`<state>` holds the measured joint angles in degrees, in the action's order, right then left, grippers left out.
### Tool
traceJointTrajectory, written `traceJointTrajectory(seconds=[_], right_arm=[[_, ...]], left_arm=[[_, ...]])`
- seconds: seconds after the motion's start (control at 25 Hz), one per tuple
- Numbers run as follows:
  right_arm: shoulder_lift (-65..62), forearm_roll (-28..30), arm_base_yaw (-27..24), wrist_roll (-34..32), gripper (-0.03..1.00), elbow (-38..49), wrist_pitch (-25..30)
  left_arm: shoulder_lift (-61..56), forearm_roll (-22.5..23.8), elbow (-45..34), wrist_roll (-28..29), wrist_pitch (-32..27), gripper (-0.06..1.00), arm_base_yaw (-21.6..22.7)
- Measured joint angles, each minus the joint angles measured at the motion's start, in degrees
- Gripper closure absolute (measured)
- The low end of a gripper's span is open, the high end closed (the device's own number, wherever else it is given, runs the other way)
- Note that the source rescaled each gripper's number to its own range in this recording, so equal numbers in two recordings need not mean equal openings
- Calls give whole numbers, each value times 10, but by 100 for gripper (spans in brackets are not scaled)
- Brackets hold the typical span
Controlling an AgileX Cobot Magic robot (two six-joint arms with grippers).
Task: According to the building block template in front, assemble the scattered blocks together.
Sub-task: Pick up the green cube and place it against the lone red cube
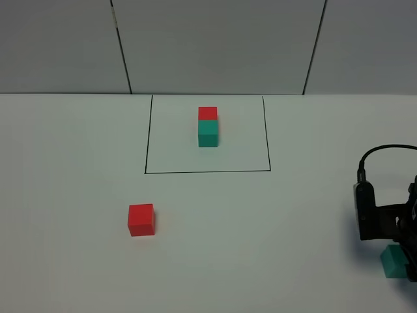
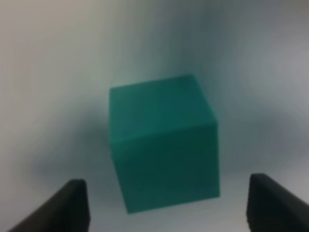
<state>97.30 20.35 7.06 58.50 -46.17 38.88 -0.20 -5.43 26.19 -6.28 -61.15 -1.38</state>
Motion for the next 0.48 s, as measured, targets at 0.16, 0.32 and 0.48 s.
traceJointTrajectory(seconds=[0.16, 0.32, 0.48], right_arm=[[12, -17, -17, 50, 19, 0, -16], [19, -44, -27, 77, 19, 0, -31], [33, -49, -32, 82, 19, -11, -32]], left_arm=[[0, 0, 0, 0, 0, 17, 0], [0, 0, 0, 0, 0, 17, 0], [0, 0, 0, 0, 0, 17, 0]])
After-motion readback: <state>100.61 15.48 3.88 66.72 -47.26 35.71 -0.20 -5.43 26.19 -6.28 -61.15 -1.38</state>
